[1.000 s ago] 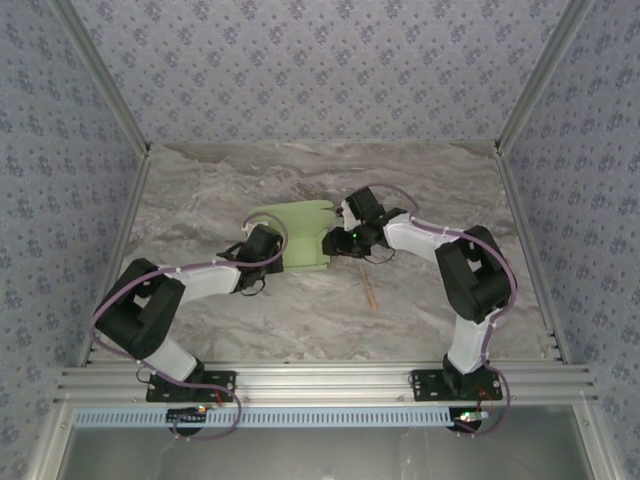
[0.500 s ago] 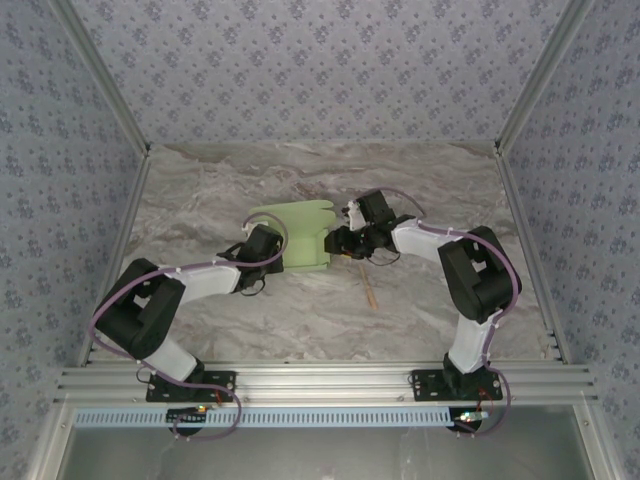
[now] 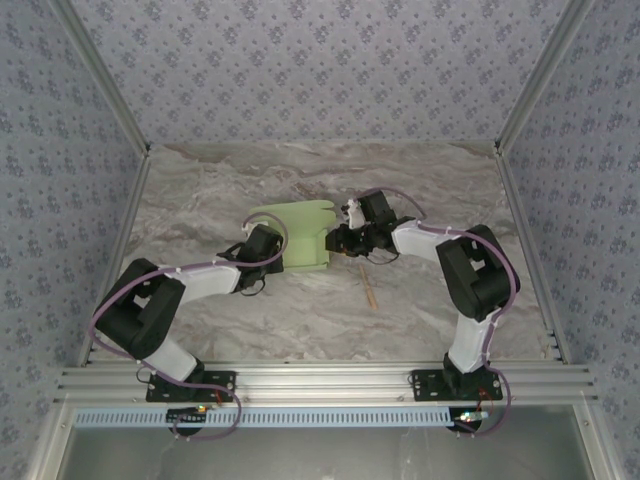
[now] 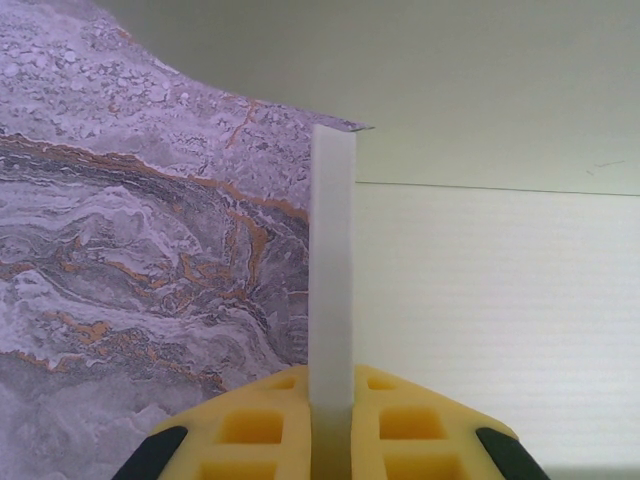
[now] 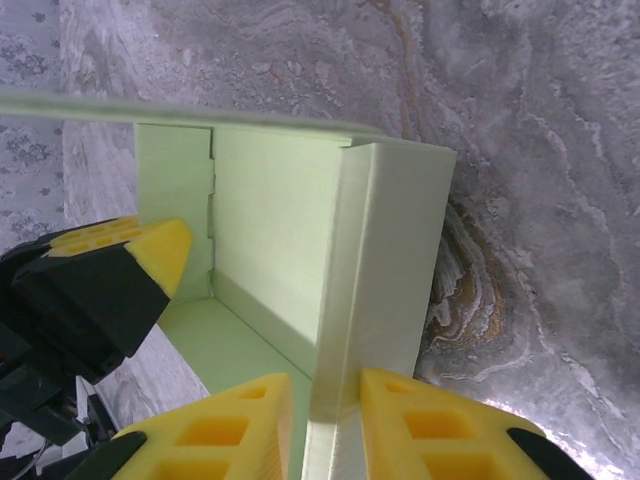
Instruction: Fold the paper box
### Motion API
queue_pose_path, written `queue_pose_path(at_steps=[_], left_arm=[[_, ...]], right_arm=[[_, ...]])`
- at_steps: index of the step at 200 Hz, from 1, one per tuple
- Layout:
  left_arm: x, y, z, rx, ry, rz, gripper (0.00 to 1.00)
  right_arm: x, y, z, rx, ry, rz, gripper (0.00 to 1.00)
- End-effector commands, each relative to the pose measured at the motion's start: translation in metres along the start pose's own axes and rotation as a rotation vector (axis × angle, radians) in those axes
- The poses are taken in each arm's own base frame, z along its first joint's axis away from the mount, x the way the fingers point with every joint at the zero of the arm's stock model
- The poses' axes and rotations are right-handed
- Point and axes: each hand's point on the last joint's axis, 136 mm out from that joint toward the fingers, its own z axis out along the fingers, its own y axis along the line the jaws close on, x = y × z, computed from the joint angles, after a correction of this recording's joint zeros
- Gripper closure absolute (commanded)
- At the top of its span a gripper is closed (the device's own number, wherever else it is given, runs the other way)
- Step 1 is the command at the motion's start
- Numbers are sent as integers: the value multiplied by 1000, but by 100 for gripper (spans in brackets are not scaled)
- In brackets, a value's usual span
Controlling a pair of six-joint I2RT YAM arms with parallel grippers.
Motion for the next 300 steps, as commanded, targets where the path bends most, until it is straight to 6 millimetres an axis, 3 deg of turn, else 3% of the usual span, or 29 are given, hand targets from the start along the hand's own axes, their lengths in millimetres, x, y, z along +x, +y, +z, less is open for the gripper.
queue_pose_path(at_steps=[1,126,204,212,265,300], left_arm=[[5,0,2,-14,30,28,96],[8,-4,4,4,39,27,96],[8,-7,2,15,40,27,96],[7,-6,2,12,38,27,96],[9,-4,3,7,40,31,96],[9,-4,2,8,39,31,96]], right_arm=[[5,-5,7,-10,23,16,76],[19,-13,35,97,60,-23,84],[34,-31,31,449,63,-114,89],[27,-20,31,463,49,-139,90],[36,-26,42,527,81,-155,90],[30,-15,42,513,73,-182,89]])
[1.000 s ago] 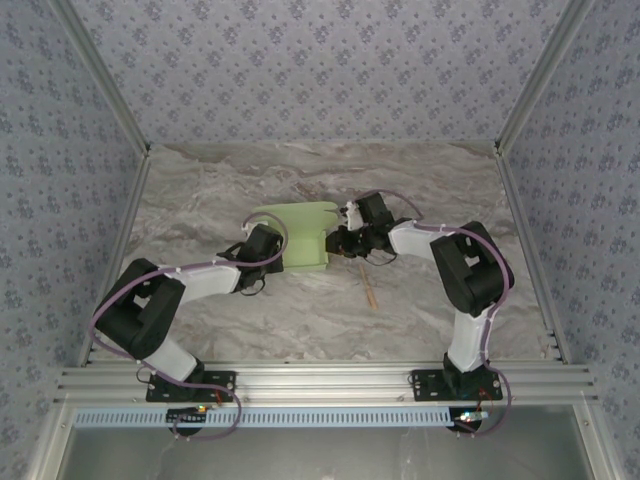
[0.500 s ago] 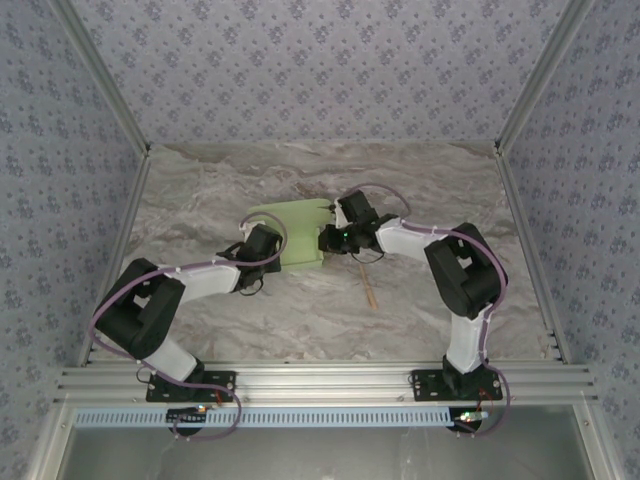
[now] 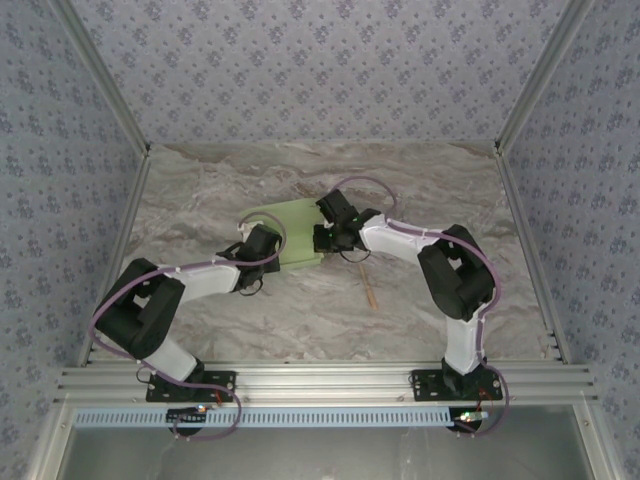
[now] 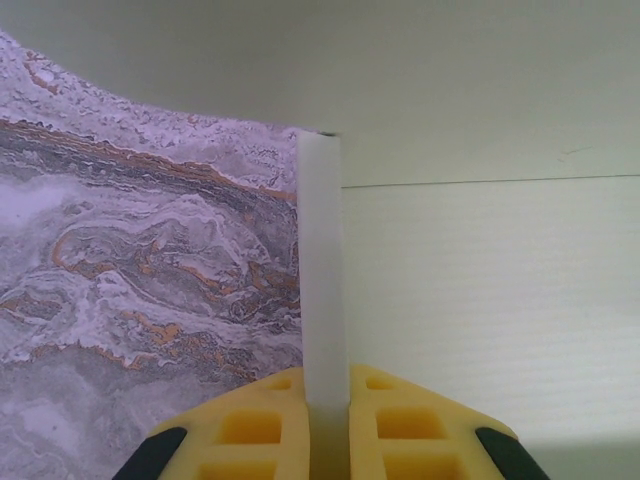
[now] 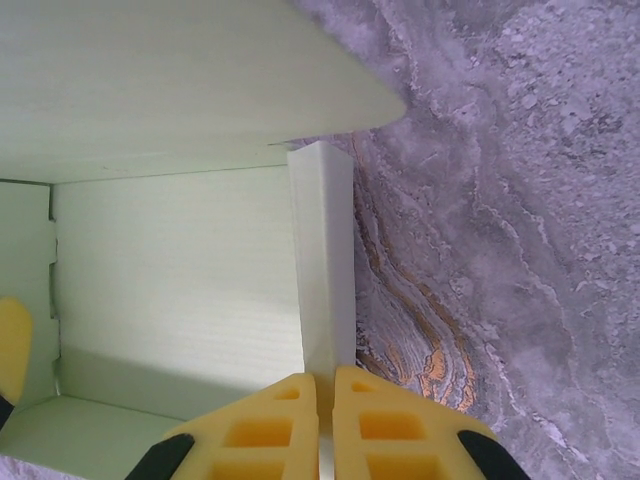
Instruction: Fold the paper box
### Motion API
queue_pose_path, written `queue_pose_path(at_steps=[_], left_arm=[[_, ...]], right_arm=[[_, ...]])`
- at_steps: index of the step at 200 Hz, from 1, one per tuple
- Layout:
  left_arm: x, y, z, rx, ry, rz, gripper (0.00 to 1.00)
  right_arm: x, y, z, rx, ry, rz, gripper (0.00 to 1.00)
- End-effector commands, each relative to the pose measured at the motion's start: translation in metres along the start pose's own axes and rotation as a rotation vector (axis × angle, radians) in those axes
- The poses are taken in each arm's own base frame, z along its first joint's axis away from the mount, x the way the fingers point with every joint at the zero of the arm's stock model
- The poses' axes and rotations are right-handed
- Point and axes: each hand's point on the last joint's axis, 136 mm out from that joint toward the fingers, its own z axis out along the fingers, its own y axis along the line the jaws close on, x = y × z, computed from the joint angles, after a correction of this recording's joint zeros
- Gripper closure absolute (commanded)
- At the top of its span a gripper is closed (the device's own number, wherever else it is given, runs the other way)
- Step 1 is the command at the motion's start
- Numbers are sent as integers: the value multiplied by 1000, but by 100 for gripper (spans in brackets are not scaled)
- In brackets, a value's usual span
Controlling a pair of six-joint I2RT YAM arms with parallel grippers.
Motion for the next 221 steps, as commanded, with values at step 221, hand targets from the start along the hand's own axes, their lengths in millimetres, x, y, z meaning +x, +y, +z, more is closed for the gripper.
queue_pose_path(at_steps=[221], left_arm=[[13,-20,1,86,61,50,96]], right_arm=[[29,10,12,-221,156,31,75]])
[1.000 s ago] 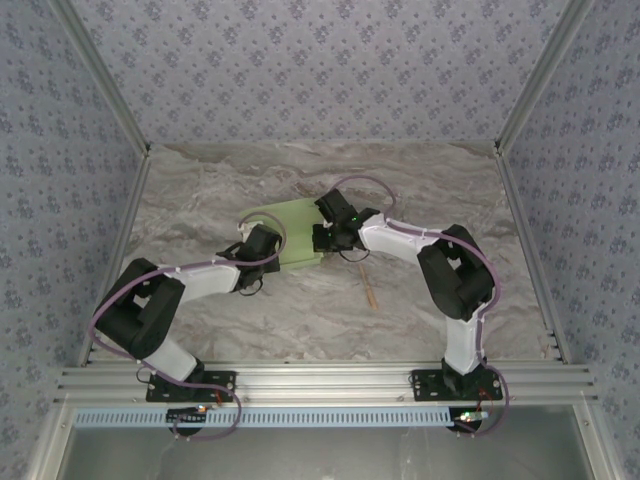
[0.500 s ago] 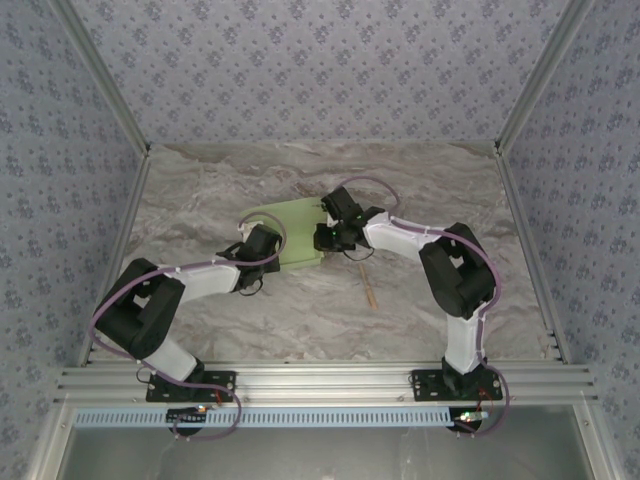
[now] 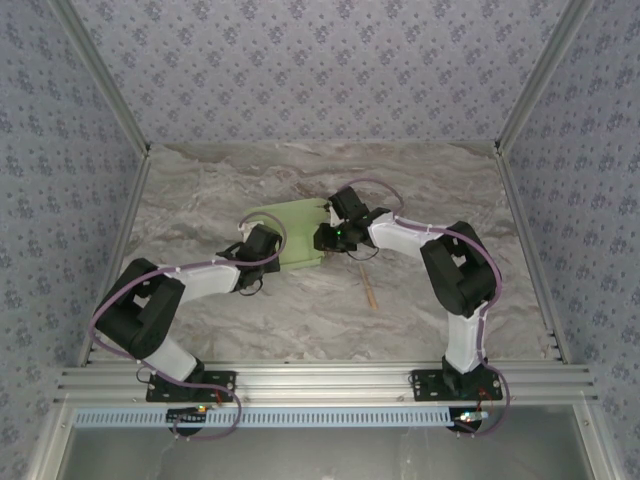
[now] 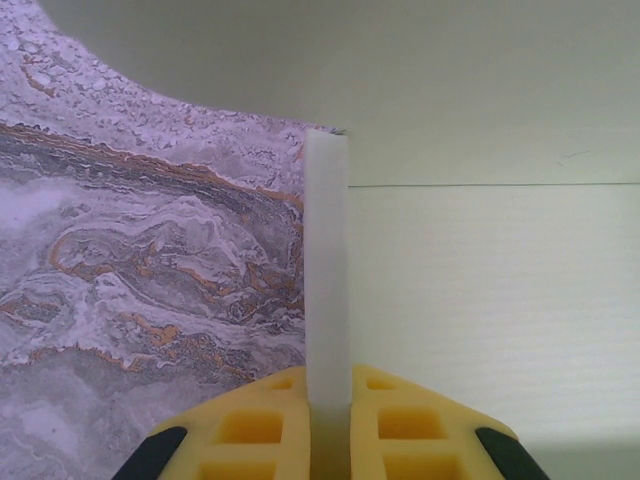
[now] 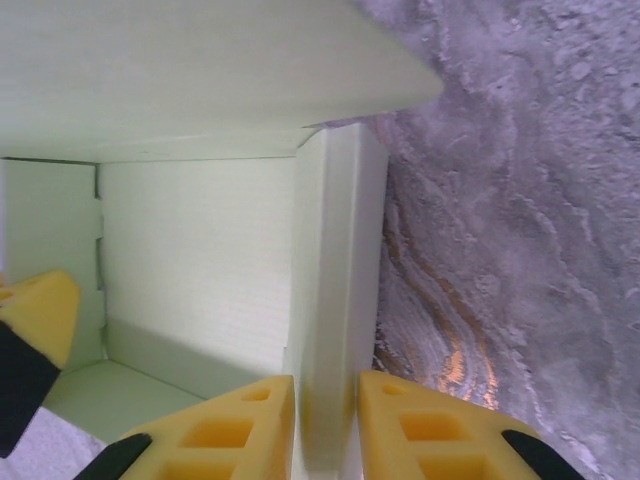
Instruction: Fold the paper box
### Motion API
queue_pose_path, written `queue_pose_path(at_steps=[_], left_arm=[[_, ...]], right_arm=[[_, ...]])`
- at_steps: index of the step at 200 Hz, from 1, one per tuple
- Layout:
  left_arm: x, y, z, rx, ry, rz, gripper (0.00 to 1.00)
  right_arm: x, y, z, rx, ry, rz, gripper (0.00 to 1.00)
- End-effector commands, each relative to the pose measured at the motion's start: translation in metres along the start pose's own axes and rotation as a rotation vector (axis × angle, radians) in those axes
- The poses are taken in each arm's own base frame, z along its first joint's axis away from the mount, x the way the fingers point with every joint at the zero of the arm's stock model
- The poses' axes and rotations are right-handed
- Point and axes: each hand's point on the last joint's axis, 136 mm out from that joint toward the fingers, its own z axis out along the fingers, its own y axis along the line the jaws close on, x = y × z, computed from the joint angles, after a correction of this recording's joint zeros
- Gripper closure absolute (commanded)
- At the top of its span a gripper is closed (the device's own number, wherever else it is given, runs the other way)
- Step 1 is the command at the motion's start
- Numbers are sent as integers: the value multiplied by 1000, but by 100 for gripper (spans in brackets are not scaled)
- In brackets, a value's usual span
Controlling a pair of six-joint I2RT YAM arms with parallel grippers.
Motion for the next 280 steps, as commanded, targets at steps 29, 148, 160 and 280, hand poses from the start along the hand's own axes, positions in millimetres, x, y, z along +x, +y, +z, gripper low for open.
queue_pose_path(at_steps=[29,148,160,280], left_arm=[[13,-20,1,85,60,42,96],[13,-31,-3,139,77,19,96],[12,-34,-5,161,76,4,96],[7,-33,-8,150,65,13,96]], right_arm=[[30,2,15,28,111,-20,75],[33,7,26,301,67,-139,83],[31,5,25,351,44,-142,83],[34,-15,20,630,54,-258,82]])
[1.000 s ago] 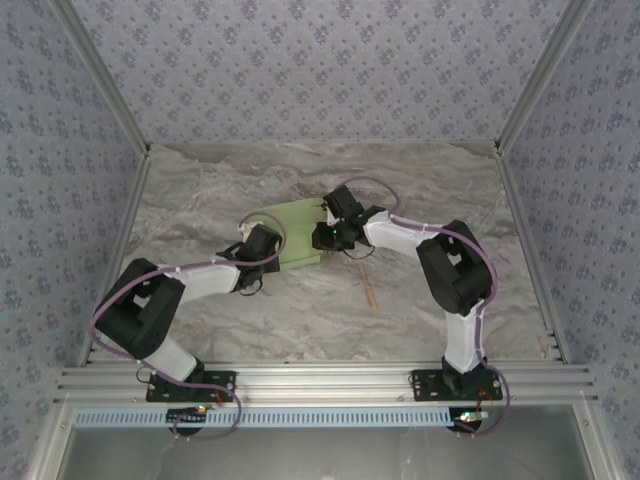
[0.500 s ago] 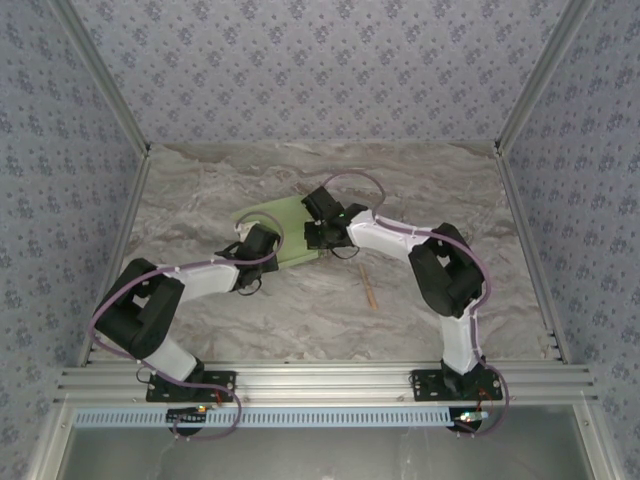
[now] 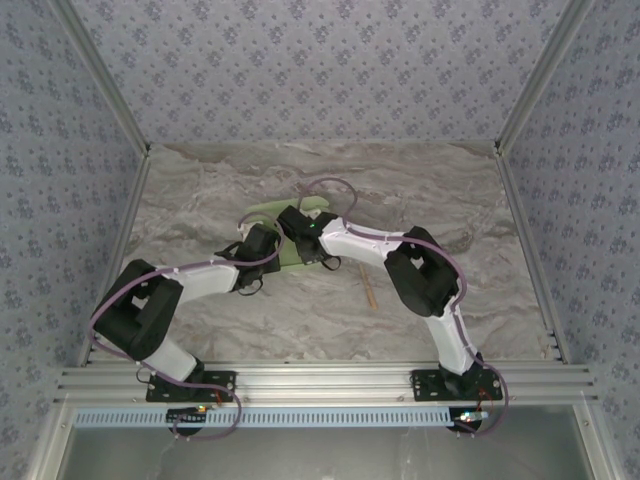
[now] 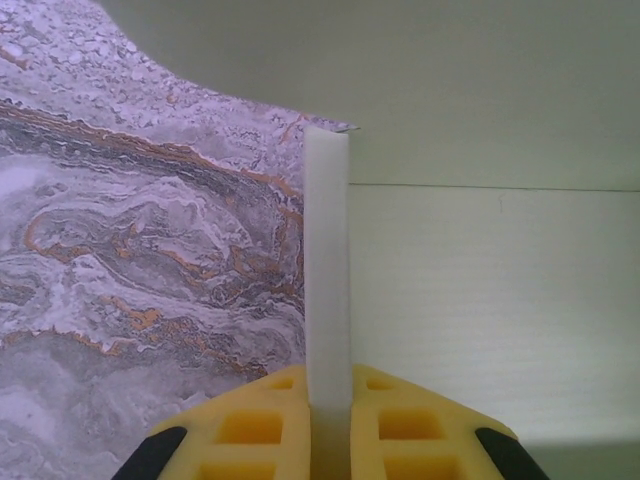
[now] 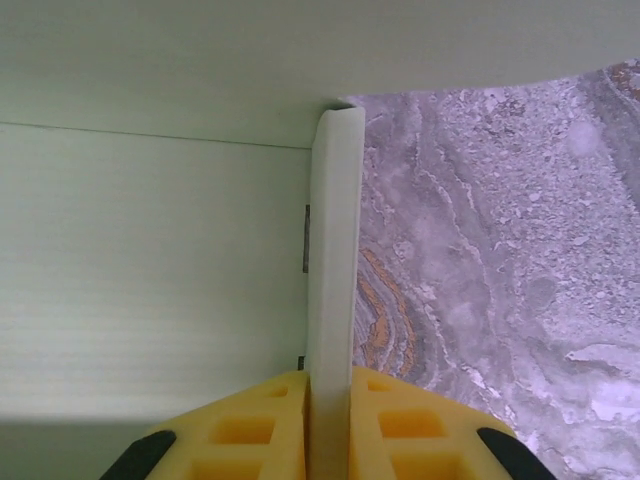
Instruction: Fold the paper box
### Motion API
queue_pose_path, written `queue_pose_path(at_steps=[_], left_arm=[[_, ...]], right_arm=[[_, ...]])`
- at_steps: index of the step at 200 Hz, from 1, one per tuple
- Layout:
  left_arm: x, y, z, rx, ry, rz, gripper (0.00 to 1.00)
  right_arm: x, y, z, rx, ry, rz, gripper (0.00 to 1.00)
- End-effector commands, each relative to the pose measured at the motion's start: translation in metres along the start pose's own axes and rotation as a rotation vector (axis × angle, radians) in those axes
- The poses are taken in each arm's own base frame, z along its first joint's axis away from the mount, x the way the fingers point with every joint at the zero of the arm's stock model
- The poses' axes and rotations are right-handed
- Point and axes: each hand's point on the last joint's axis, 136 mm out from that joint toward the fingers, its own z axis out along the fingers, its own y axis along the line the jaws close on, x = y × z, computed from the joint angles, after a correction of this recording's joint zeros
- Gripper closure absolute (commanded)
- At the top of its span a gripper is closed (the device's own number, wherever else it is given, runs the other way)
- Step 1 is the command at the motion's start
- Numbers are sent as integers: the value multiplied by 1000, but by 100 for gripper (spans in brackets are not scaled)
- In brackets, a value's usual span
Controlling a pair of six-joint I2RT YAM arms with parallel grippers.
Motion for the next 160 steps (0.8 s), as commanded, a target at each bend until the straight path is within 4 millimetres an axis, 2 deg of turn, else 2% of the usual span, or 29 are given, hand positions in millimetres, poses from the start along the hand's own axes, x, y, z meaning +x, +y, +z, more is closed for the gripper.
queue_pose_path(at_steps=[1,26,60,96,130,160], left_arm=[[5,-30,-5,115,37,43,96],[7,-28,-1,101,43,52,96],[11,-25,5,83,53,58,96],[14,-21,8,66,59,63,96],[13,-18,9,47,56,73,96],[13,-17,9,40,57,76,96]], right_arm=[[21,3,14,-19,83,-36,82],[9,8,7,-122,64,26,80],[-8,20,-6,-297,28,115,73],[-17,17,-18,-332,-3,136,59],[-24,10,-25,-337,-27,151,49],[-25,6,-25,-324,-31,153,47]])
